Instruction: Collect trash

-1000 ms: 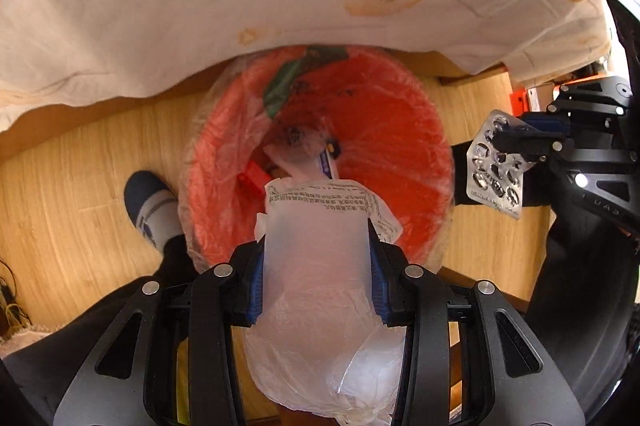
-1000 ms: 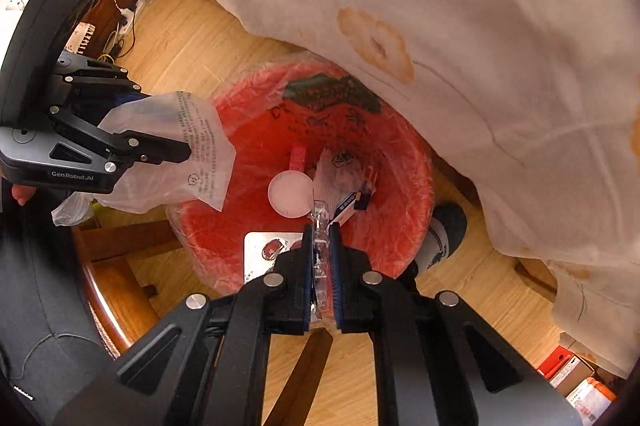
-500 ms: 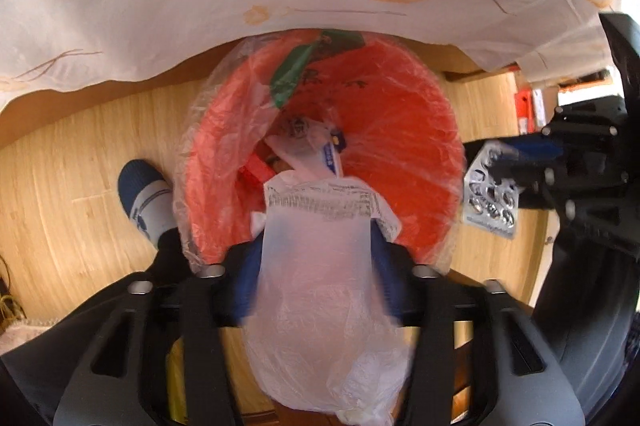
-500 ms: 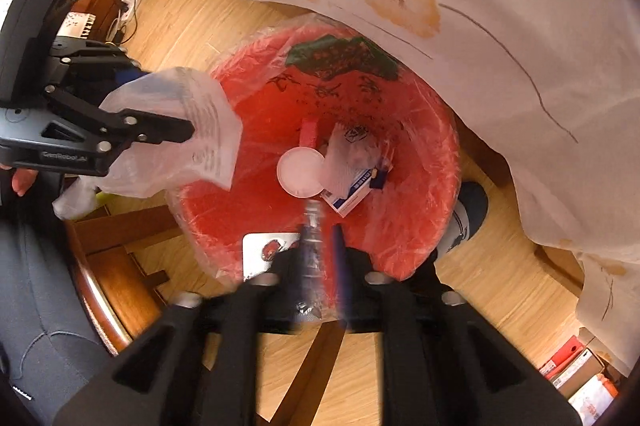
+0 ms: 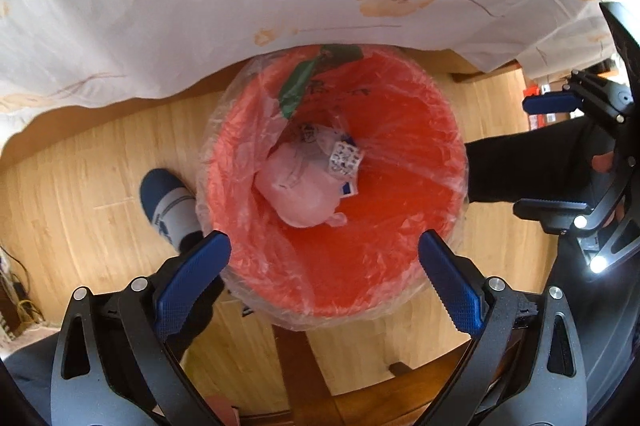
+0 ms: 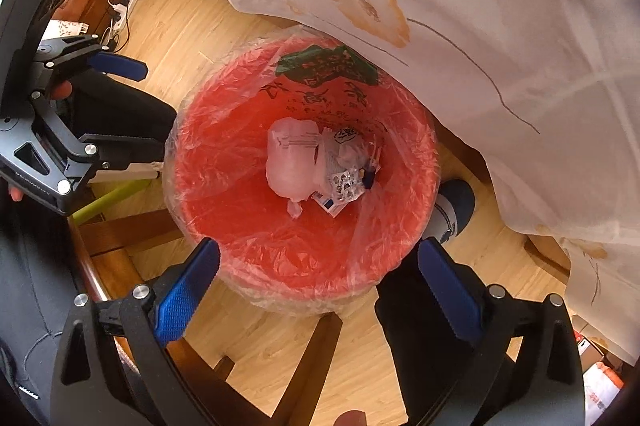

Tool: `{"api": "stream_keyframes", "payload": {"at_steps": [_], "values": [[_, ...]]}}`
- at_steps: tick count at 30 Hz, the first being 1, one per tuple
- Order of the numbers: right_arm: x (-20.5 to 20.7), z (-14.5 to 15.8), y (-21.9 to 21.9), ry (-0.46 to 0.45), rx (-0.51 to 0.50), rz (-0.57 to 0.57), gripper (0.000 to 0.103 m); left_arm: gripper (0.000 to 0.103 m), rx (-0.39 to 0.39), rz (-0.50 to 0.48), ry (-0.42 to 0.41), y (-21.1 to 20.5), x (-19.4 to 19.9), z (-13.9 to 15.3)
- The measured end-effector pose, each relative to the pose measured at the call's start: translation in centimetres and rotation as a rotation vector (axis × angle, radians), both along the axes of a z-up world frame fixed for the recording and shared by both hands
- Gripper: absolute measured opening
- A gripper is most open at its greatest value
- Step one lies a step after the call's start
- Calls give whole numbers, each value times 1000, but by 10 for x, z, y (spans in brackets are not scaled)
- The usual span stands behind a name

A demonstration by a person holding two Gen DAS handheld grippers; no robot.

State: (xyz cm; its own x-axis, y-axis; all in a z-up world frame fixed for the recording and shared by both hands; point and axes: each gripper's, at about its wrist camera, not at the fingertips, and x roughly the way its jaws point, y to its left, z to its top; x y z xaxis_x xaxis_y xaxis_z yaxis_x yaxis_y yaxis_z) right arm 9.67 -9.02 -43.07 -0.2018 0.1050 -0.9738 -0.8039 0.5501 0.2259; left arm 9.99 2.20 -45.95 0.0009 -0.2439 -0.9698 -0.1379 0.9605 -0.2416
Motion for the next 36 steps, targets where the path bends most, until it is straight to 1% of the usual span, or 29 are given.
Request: {"api": "stream_keyframes", "payload": {"at_steps": [4,9,14,19,36], "values": [[-3,12,-3,-3,-4,1,98,97,58,-22,4,-2,-3,12],[-7,28,-7,-4,8,3,98,97,89,-32,-6,-2,-8,29],[-12,43,-11,-10,7,0,98,97,95,-41,-16,-3,-11,43],[-19,61,-15,-13,27,-9,98,97,99,-47,-30,-8,-15,59],[-44,128,-16,-60,105,-7,98,97,142,-78,-126,-23,-29,134]]}}
